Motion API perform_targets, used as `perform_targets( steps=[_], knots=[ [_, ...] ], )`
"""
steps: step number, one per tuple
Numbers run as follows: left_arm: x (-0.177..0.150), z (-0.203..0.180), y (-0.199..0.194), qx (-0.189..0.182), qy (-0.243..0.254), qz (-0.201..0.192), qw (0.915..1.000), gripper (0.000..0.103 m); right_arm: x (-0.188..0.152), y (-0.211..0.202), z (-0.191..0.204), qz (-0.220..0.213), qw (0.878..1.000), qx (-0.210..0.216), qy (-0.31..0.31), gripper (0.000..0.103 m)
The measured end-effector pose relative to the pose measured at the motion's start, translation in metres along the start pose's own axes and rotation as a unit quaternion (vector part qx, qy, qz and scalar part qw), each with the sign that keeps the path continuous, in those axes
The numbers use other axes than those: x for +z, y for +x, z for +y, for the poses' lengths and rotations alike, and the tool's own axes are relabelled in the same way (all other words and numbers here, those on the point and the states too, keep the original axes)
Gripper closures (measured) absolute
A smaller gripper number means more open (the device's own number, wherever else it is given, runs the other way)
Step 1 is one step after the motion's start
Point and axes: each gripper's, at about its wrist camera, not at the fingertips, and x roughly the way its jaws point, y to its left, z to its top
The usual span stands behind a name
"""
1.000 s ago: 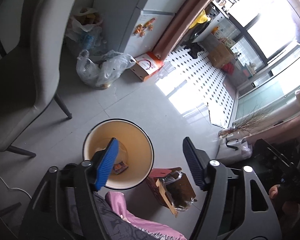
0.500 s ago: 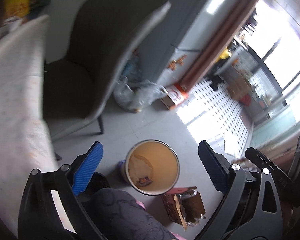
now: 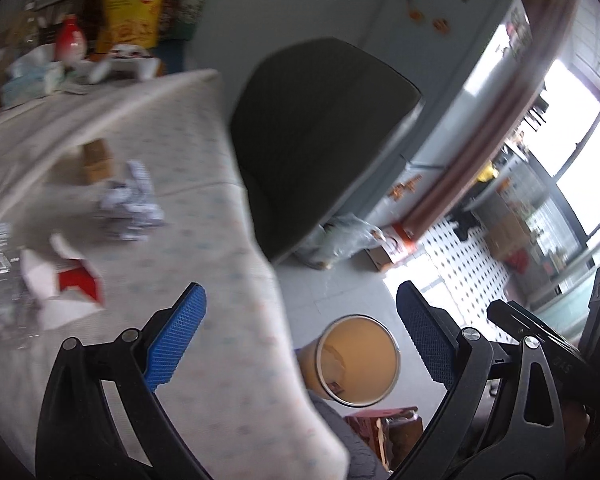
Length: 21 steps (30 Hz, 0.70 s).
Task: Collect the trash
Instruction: 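Move both open tools back toward the table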
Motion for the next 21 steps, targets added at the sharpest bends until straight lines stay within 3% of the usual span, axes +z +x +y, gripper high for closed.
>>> perform_targets(
  steps=[11,21],
  knots=[
    [-0.012,0.082,-0.051,0.052,-0.062,-0.038,0.996,0.008,-0.004,0.009,0.088,0.015,0.997,0.051,-0.064,0.014],
    [-0.031,0.149,-0.075,0.106,-0.12,-0.054,0.9855,0.008,-0.012,0.029,0.143,0.043,0.99,0.095,-0.096,0.017]
  ],
)
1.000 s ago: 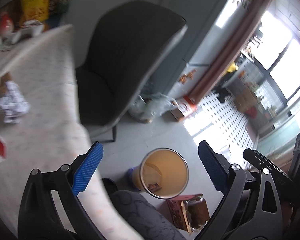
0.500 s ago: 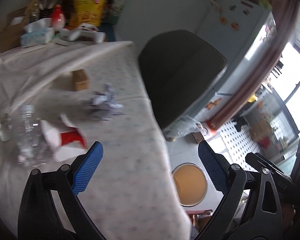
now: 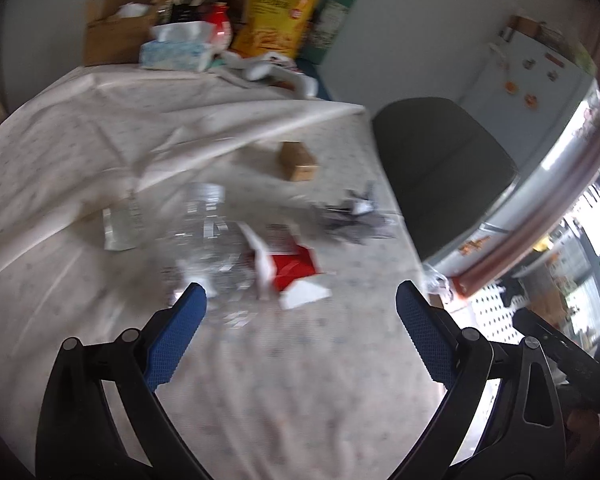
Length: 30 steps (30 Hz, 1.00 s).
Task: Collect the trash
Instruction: 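Move both open tools back toward the table, then grasp the clear plastic water bottle with the left gripper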
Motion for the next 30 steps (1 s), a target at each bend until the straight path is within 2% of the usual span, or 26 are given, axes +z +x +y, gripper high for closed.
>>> perform_targets(
  steps=[9,13,16,19,21,23,27,28,29,30],
  knots=[
    [-0.005,0.05,0.012,0.031,-0.067,0.0,0.9973,0.013,0.0,0.02,0.041,0.021,0.998,0.021,-0.053,0.019],
    [-0.008,0.058,0.024,0.033,-0.073,0.005,0.9967,0.015,0.001,0.026,0.053,0.025,0.997,0.028,-0.06,0.02],
    [-0.01,0.062,0.034,0.028,-0.087,0.013,0.9957,0.021,-0.001,0.029,0.058,0.03,0.997,0.028,-0.066,0.02],
    [-0.009,0.058,0.038,0.039,-0.078,0.002,0.9962,0.022,-0.004,0.03,0.059,0.034,0.996,0.024,-0.073,0.02],
    [-0.008,0.057,0.04,0.045,-0.079,-0.001,0.9959,0.027,-0.005,0.03,0.058,0.035,0.996,0.022,-0.073,0.02],
    [-0.006,0.056,0.042,0.055,-0.075,0.0,0.9957,0.045,-0.005,0.031,0.057,0.036,0.997,0.02,-0.072,0.02],
    [-0.005,0.056,0.041,0.047,-0.075,0.0,0.9961,0.051,-0.005,0.035,0.058,0.04,0.996,0.022,-0.072,0.02],
    [-0.005,0.057,0.038,0.044,-0.077,-0.003,0.9961,0.057,-0.006,0.037,0.06,0.042,0.996,0.024,-0.074,0.02],
    [-0.005,0.057,0.036,0.045,-0.077,-0.003,0.996,0.073,-0.006,0.038,0.063,0.042,0.996,0.027,-0.076,0.02],
    [-0.005,0.06,0.034,0.044,-0.08,-0.001,0.9958,0.073,-0.006,0.039,0.066,0.042,0.995,0.029,-0.08,0.02]
  ],
)
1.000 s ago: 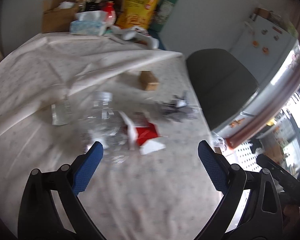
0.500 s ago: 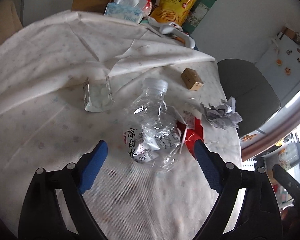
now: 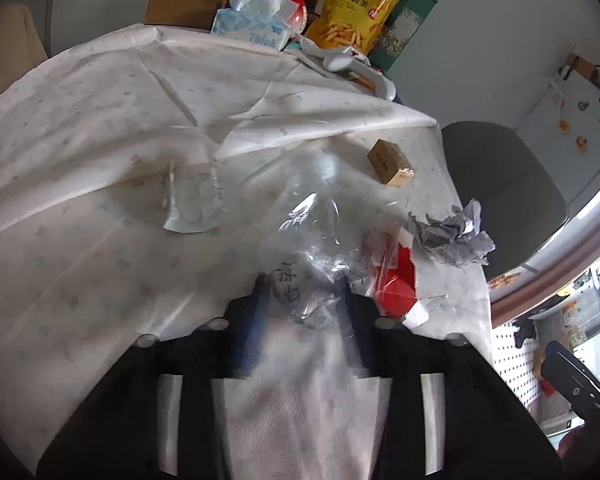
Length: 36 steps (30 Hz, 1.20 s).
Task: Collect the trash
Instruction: 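Grasp the clear plastic water bottle with the left gripper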
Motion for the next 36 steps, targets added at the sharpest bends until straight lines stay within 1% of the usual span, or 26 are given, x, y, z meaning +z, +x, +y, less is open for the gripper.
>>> perform_targets(
  steps=[1,3,4,12,16,18,19,21,22,23,24,25,26,28,29,30,32,33,34,36],
  knots=[
    [0.0,0.001,-0.002,-0.001,-0.002,0.001,1.0,0.079,0.0,0.001,0.002,0.0,1.0,0.002,-0.002,0.02],
    [0.001,0.003,-0.007,-0.007,0.003,-0.004,1.0,0.102,0.001,0.004,0.007,0.002,1.0,0.006,-0.007,0.02],
    [0.003,0.004,-0.011,-0.001,0.004,-0.003,1.0,0.102,0.001,0.007,0.011,0.004,1.0,0.009,-0.012,0.02],
    [0.005,0.027,-0.032,-0.015,-0.016,-0.012,0.9997,0.102,0.005,0.027,0.04,0.011,0.999,0.024,-0.034,0.02],
    [0.007,0.037,-0.043,-0.03,-0.026,-0.025,0.9989,0.102,0.007,0.041,0.06,0.017,0.998,0.032,-0.05,0.021],
    [0.009,0.041,-0.043,-0.038,-0.034,-0.023,0.9984,0.102,0.009,0.049,0.069,0.015,0.998,0.033,-0.06,0.021],
    [0.01,0.043,-0.041,-0.041,-0.038,-0.02,0.9982,0.101,0.01,0.053,0.073,0.016,0.997,0.032,-0.063,0.021],
    [0.012,0.046,-0.038,-0.037,-0.043,-0.014,0.9983,0.098,0.014,0.064,0.079,0.022,0.997,0.034,-0.066,0.021],
    [0.012,0.047,-0.036,-0.037,-0.046,-0.012,0.9982,0.093,0.015,0.069,0.081,0.026,0.997,0.035,-0.066,0.021],
    [0.013,0.048,-0.034,-0.037,-0.048,-0.011,0.9981,0.085,0.016,0.074,0.083,0.028,0.997,0.035,-0.067,0.021],
    [0.014,0.048,-0.033,-0.034,-0.05,-0.011,0.9981,0.079,0.016,0.078,0.086,0.031,0.996,0.036,-0.07,0.023],
    [0.014,0.049,-0.032,-0.031,-0.052,-0.011,0.9981,0.068,0.016,0.082,0.088,0.032,0.996,0.037,-0.072,0.024],
    [0.015,0.049,-0.032,-0.029,-0.054,-0.013,0.9981,0.063,0.016,0.085,0.09,0.034,0.996,0.036,-0.075,0.03],
    [0.016,0.049,-0.029,-0.027,-0.055,-0.012,0.9981,0.062,0.016,0.094,0.092,0.043,0.995,0.037,-0.081,0.048],
    [0.017,0.049,-0.027,-0.027,-0.055,-0.009,0.9981,0.06,0.016,0.097,0.091,0.05,0.995,0.039,-0.082,0.071],
    [0.017,0.047,-0.026,-0.029,-0.053,-0.007,0.9982,0.058,0.016,0.101,0.089,0.06,0.994,0.038,-0.08,0.088],
    [0.018,0.042,-0.026,-0.028,-0.045,-0.009,0.9985,0.048,0.014,0.1,0.085,0.063,0.994,0.041,-0.075,0.093],
    [0.018,0.038,-0.027,-0.029,-0.038,-0.013,0.9988,0.045,0.013,0.099,0.081,0.063,0.994,0.044,-0.072,0.096],
    [0.018,0.033,-0.027,-0.031,-0.033,-0.014,0.9989,0.04,0.012,0.098,0.079,0.064,0.995,0.044,-0.07,0.096],
    [0.019,0.027,-0.022,-0.032,-0.025,-0.011,0.9991,0.04,0.01,0.096,0.071,0.064,0.995,0.043,-0.061,0.097]
  ],
)
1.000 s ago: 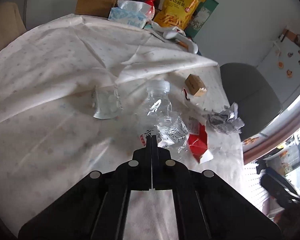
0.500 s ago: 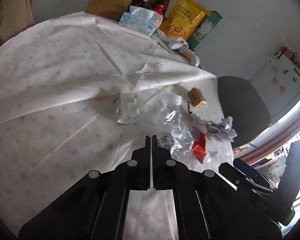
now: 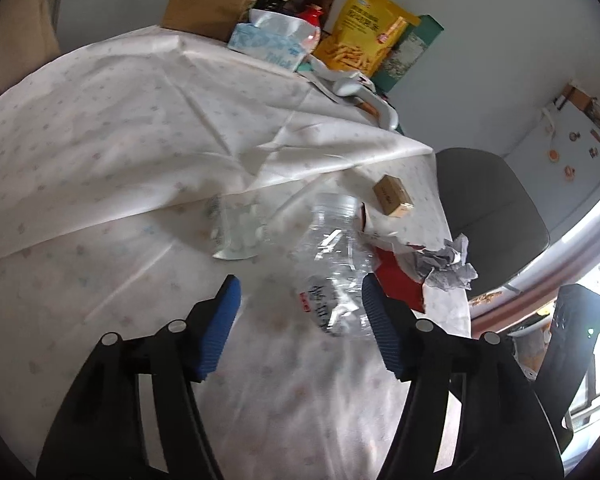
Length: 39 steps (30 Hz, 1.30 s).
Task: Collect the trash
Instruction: 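Grasp the clear plastic water bottle with the left gripper, then grasp the red-and-white paper box with the right gripper while the left gripper holds the bottle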
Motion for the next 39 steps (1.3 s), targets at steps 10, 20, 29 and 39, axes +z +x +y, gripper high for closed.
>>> perform_targets(
  steps=[10,20,29,39],
  knots=[
    [0.004,-0.023,0.042,0.015,0.018,0.038,0.999,0.039,0.001,-0.018,-0.03,-0.029,0.999,-0.011,0.035,0.055],
    [0.008,-0.054,0.07,0.079,0.067,0.042,0.9937,0.022,0.002,-0.026,-0.05,-0.036,0.998,-0.014,0.056,0.055],
    [0.005,-0.06,0.073,0.13,0.109,0.034,0.9849,0.029,0.002,-0.029,-0.057,-0.04,0.997,-0.016,0.063,0.051],
    [0.006,-0.035,0.032,0.114,0.073,0.011,0.9908,0.029,0.016,-0.019,-0.032,-0.039,0.998,0.013,0.048,0.051]
  ],
)
